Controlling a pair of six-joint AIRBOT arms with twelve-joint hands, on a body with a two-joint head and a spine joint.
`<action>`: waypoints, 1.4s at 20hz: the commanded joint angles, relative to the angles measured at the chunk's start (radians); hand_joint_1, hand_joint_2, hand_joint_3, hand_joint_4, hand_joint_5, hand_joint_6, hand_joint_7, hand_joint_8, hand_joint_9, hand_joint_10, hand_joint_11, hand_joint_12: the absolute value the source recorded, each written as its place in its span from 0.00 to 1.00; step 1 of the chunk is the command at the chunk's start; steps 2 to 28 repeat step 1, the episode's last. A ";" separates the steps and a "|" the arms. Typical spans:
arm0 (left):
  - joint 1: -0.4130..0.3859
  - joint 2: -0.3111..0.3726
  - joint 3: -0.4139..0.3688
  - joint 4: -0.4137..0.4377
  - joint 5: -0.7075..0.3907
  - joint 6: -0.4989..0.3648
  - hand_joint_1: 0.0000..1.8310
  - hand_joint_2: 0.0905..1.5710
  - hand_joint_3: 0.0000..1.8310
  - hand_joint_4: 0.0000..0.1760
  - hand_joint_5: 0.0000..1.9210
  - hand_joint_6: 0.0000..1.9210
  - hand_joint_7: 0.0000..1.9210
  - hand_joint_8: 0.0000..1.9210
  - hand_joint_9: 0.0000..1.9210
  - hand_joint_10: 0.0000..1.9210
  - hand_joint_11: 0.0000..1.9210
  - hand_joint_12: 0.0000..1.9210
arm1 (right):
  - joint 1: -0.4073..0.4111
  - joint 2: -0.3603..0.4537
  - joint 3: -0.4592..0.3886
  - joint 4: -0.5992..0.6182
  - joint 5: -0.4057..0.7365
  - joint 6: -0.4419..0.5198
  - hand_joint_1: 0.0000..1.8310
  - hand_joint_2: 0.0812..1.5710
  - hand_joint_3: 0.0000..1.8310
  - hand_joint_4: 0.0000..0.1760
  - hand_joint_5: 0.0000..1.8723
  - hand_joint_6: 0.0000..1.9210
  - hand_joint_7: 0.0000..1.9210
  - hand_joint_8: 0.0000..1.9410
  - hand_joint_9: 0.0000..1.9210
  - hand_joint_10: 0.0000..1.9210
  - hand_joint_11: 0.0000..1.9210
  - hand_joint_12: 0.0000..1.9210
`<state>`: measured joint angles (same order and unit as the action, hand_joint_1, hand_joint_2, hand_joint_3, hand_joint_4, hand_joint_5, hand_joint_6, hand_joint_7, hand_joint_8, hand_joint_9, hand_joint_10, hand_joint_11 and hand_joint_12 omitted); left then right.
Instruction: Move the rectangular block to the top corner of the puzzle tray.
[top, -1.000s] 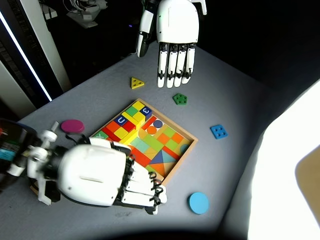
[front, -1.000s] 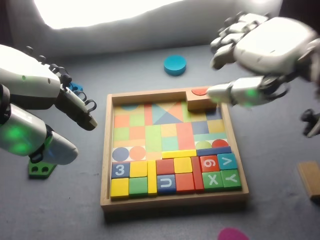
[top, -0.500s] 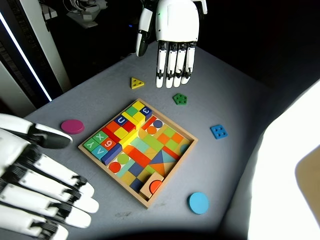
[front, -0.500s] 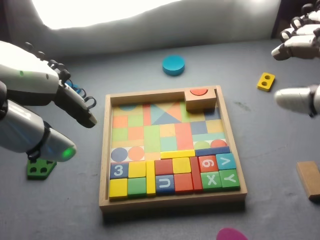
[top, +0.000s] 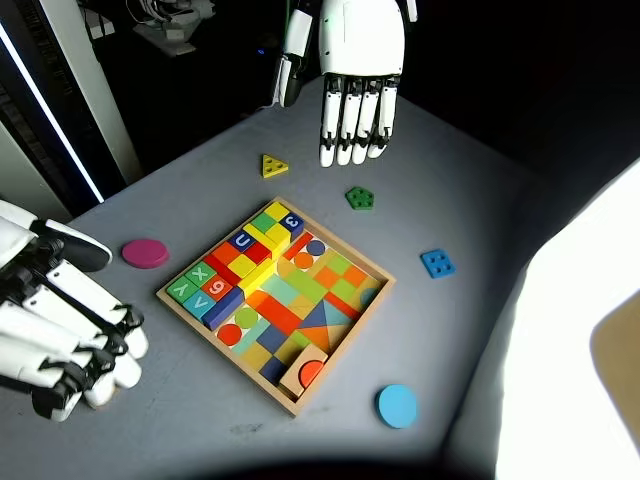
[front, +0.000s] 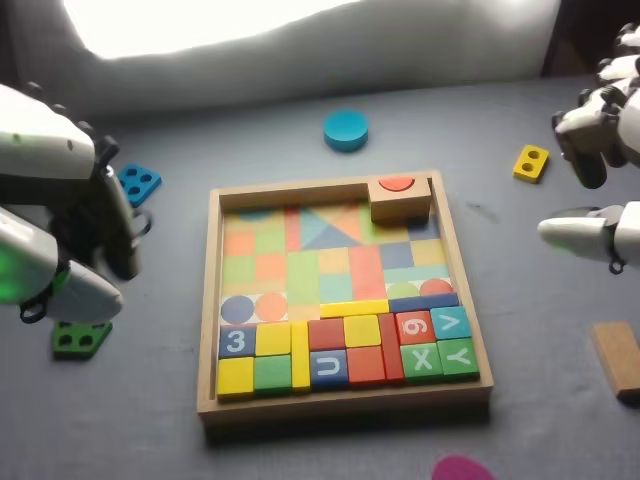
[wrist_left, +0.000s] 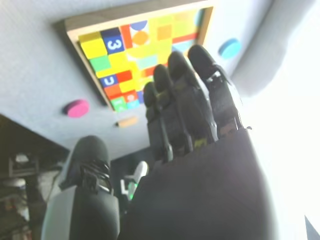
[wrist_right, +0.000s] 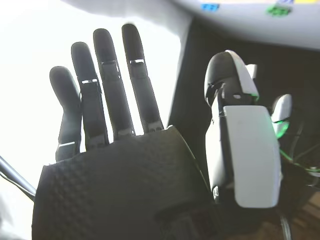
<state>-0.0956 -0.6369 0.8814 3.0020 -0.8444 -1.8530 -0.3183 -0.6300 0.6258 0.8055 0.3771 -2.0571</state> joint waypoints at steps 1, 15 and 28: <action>-0.010 0.007 0.005 0.010 0.074 -0.001 0.22 0.79 0.00 0.00 0.53 0.02 0.53 0.16 0.36 0.53 0.24 0.76 | 0.015 0.004 0.000 -0.025 0.090 0.013 0.11 0.72 0.00 0.00 0.38 0.64 0.38 0.72 0.28 0.85 0.21 1.00; -0.010 0.007 0.005 0.010 0.074 -0.001 0.22 0.79 0.00 0.00 0.53 0.02 0.53 0.16 0.36 0.53 0.24 0.76 | 0.015 0.004 0.000 -0.025 0.090 0.013 0.11 0.72 0.00 0.00 0.38 0.64 0.38 0.72 0.28 0.85 0.21 1.00; -0.010 0.007 0.005 0.010 0.074 -0.001 0.22 0.79 0.00 0.00 0.53 0.02 0.53 0.16 0.36 0.53 0.24 0.76 | 0.015 0.004 0.000 -0.025 0.090 0.013 0.11 0.72 0.00 0.00 0.38 0.64 0.38 0.72 0.28 0.85 0.21 1.00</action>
